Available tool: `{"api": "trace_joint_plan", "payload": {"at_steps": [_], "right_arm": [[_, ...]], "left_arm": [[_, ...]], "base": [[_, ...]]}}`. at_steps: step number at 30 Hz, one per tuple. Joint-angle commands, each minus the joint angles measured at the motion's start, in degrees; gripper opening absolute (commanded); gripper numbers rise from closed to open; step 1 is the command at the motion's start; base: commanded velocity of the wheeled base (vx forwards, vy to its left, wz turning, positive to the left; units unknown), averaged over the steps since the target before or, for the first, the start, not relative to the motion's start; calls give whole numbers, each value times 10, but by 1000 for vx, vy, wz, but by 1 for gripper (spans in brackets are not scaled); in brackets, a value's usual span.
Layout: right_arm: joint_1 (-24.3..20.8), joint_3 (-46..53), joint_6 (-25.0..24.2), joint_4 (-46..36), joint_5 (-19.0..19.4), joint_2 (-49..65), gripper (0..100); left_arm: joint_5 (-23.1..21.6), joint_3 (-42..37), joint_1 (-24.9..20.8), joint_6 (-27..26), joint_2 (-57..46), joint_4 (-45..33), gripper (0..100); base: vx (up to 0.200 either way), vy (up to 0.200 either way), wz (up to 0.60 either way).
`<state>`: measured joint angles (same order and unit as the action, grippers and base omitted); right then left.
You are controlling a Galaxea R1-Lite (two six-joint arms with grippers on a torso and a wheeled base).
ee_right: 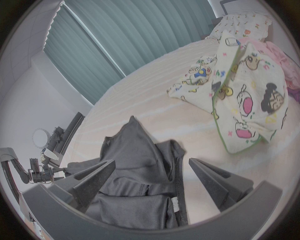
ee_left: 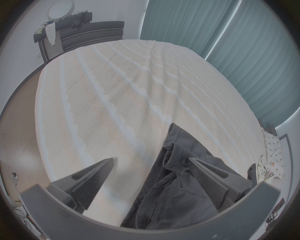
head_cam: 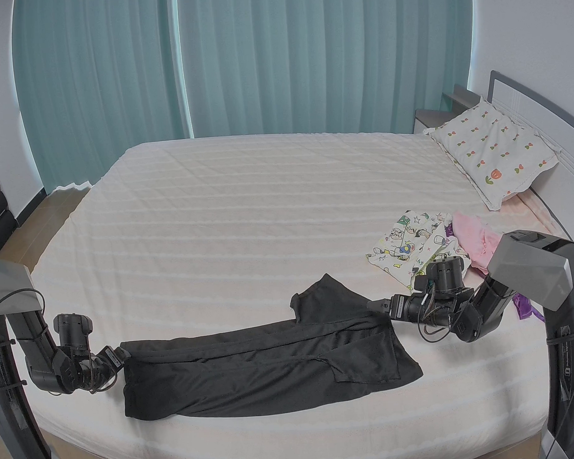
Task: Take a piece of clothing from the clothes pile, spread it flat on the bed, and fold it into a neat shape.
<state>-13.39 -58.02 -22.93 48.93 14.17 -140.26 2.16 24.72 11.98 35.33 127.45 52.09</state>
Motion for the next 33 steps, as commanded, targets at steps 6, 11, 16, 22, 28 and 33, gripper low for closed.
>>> {"api": "trace_joint_plan", "payload": {"at_steps": [6, 11, 16, 22, 28, 33], "right_arm": [[-6, -74, -12, -48, 11, 16, 100], [-14, -118, -20, -82, 11, 4, 100], [-30, -154, -24, -117, 8, -12, 100], [-36, -158, -28, -118, 5, -11, 100], [-36, -181, -28, -119, 3, -40, 100], [-37, -199, -28, -132, 3, -50, 100]], "left_arm": [[-42, -19, 35, 42, -66, 5, 100], [-77, -19, 51, 62, -101, 2, 100], [-92, -1, 47, 136, -120, 8, 100], [-152, -6, 47, 160, -113, 9, 100], [-156, -9, 46, 161, -113, 9, 100], [-156, -11, 45, 160, -108, 9, 100]], "base": [[0, 0, 0], [0, 0, 0], [0, 0, 0], [0, 0, 0], [0, 0, 0], [0, 0, 0]]}}
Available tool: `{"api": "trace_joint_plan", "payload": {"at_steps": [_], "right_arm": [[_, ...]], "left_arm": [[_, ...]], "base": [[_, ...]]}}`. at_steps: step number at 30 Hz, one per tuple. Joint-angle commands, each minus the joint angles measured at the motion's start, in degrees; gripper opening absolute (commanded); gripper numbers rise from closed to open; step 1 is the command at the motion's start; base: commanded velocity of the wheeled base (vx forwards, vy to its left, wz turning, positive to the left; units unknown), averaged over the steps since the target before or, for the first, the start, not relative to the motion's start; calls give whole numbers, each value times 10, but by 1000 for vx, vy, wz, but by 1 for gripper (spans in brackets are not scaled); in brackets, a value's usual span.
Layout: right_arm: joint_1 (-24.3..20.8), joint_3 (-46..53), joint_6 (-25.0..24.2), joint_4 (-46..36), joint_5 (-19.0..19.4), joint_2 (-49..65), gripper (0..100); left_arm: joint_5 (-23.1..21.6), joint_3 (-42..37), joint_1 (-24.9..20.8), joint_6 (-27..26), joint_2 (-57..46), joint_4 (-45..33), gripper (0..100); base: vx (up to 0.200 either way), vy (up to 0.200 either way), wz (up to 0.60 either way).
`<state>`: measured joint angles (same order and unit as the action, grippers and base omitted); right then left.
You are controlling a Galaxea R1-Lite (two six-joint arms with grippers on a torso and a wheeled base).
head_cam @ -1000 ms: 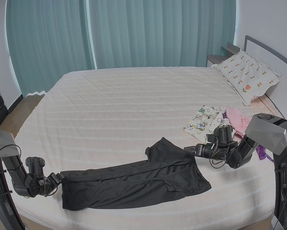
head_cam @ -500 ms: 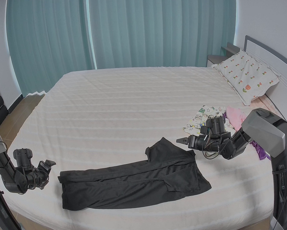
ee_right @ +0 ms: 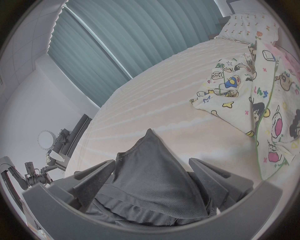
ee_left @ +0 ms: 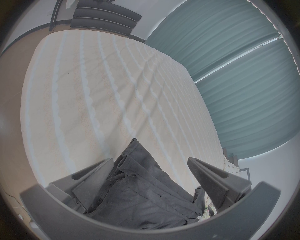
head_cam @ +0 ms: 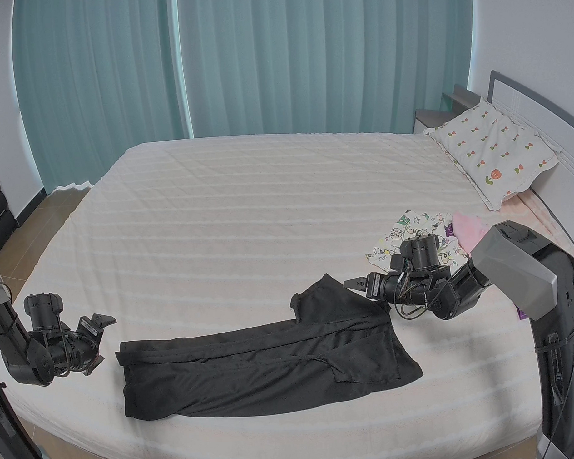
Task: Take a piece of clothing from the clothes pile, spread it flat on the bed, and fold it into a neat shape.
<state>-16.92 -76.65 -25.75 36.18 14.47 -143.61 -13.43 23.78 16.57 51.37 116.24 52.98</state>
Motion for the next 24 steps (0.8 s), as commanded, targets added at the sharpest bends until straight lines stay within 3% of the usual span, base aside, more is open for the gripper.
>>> {"api": "trace_joint_plan", "payload": {"at_steps": [1, 22, 23, 24], "right_arm": [[-2, -16, 0, -8, 0, -17, 100], [-9, -64, 22, -45, -1, -59, 100], [-9, -63, 25, -45, -1, -60, 0], [-9, -63, 27, -43, -1, -60, 0]], "left_arm": [[0, -1, 0, 0, 6, 0, 100], [0, -5, -10, 0, 7, 0, 100], [1, -5, -10, 0, 7, 0, 100], [0, -5, -10, 0, 7, 0, 100]], "base": [[0, 0, 0], [0, 0, 0], [0, 0, 0], [0, 0, 0]]}}
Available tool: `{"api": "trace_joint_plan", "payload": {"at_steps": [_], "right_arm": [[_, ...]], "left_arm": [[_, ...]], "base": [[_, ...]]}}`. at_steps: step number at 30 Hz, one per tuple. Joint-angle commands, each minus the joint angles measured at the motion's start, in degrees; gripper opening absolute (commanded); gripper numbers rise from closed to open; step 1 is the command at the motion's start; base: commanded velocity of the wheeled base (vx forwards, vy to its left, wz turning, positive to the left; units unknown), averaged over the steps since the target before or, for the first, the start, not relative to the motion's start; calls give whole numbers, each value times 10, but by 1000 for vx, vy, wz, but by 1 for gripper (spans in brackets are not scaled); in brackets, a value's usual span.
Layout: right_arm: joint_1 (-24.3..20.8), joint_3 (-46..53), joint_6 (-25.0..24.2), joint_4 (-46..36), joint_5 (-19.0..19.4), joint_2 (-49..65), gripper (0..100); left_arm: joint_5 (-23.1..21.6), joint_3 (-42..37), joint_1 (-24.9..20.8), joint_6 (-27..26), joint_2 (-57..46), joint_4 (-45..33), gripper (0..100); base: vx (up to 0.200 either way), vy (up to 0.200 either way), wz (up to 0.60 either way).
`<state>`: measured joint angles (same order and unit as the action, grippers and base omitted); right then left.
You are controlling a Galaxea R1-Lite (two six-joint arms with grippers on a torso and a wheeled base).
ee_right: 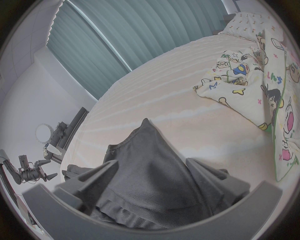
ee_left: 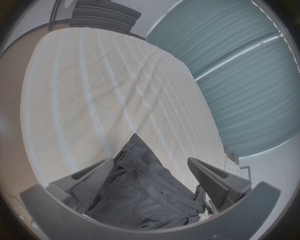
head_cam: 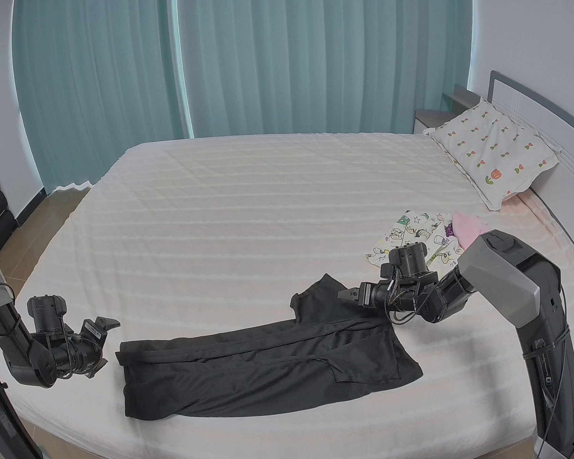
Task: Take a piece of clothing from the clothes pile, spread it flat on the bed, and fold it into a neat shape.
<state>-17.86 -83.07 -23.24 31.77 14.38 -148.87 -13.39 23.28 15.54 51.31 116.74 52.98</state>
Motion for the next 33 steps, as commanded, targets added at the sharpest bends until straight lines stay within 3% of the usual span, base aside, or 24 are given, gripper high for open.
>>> {"api": "trace_joint_plan", "payload": {"at_steps": [1, 7, 18, 33], "right_arm": [[0, 1, 3, 1, 0, -6, 0], [4, 13, 3, 0, 0, 13, 0], [20, 164, 5, 1, 20, 126, 0], [30, 271, 6, 0, 48, 187, 0]], "left_arm": [[0, 0, 0, 0, 2, 0, 100], [0, 0, 0, 0, 2, 0, 100], [1, 0, 0, 0, 1, 0, 100], [1, -1, -3, 0, 1, 0, 100]], "base": [[0, 0, 0], [0, 0, 0], [0, 0, 0], [0, 0, 0]]}}
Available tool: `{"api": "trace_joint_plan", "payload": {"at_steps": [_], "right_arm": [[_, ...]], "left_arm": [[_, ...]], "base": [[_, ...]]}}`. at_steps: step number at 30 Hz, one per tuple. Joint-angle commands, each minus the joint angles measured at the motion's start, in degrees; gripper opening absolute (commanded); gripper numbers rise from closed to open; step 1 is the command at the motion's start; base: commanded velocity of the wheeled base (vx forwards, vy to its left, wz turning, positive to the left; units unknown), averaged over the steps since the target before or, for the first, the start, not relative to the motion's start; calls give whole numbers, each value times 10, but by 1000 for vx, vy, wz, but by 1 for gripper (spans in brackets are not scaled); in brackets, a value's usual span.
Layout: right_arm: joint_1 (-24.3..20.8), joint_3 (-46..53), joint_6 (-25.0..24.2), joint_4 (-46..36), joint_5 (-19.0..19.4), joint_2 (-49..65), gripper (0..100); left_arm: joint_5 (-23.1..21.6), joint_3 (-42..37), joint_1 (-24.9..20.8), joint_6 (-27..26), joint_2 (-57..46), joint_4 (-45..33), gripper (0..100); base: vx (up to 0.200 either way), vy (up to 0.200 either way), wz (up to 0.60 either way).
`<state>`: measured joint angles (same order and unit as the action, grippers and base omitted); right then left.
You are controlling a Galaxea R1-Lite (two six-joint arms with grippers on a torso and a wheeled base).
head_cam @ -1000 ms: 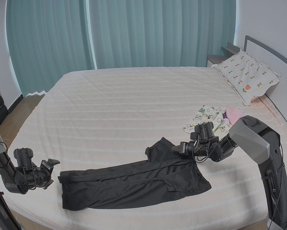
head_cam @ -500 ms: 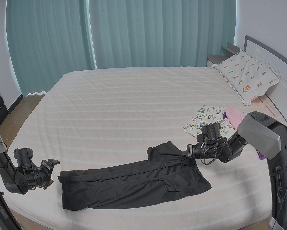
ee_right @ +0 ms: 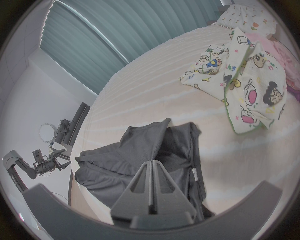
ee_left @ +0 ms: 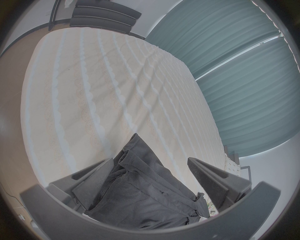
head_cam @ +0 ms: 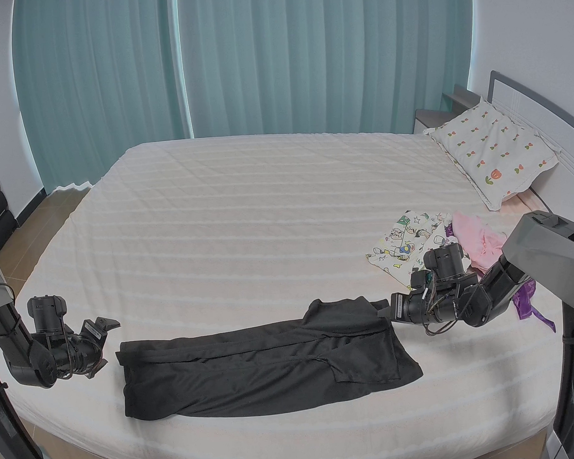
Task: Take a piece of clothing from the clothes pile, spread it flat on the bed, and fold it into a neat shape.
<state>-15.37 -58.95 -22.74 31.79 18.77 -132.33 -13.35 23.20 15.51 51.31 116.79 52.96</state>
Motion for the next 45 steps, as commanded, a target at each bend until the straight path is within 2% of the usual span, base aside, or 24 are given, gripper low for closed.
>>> {"api": "trace_joint_plan", "payload": {"at_steps": [1, 13, 14, 18, 22, 28, 30, 40, 41, 45], "right_arm": [[8, 37, 3, -1, 4, 22, 0], [12, 71, 30, -16, 4, 9, 0], [12, 72, 30, -17, 3, 8, 100], [11, 69, 45, -20, 3, 11, 100], [12, 51, 40, -17, 7, 32, 100], [1, -3, -5, -23, 7, 16, 100], [-12, -23, -22, -23, 6, -13, 100], [-13, -88, -23, -24, -3, -104, 100], [-13, -91, -24, -23, -3, -106, 0], [-11, -96, -25, -23, -3, -106, 0]], "left_arm": [[1, -1, -3, 0, 0, 0, 100], [1, -4, -7, 0, 0, 0, 100], [1, -4, -7, 0, 0, 0, 100], [1, -7, -7, 0, 0, 0, 100], [1, -7, -7, 0, 0, 0, 100], [1, -7, -7, 0, 0, 0, 100], [1, -7, -7, 0, 1, 0, 100], [1, -6, -7, -1, 1, 0, 100], [1, -6, -7, -1, 1, 0, 100], [1, -6, -7, -1, 1, 0, 100]], "base": [[0, 0, 0], [0, 0, 0], [0, 0, 0], [0, 0, 0], [0, 0, 0], [0, 0, 0], [0, 0, 0], [0, 0, 0], [0, 0, 0], [0, 0, 0]]}}
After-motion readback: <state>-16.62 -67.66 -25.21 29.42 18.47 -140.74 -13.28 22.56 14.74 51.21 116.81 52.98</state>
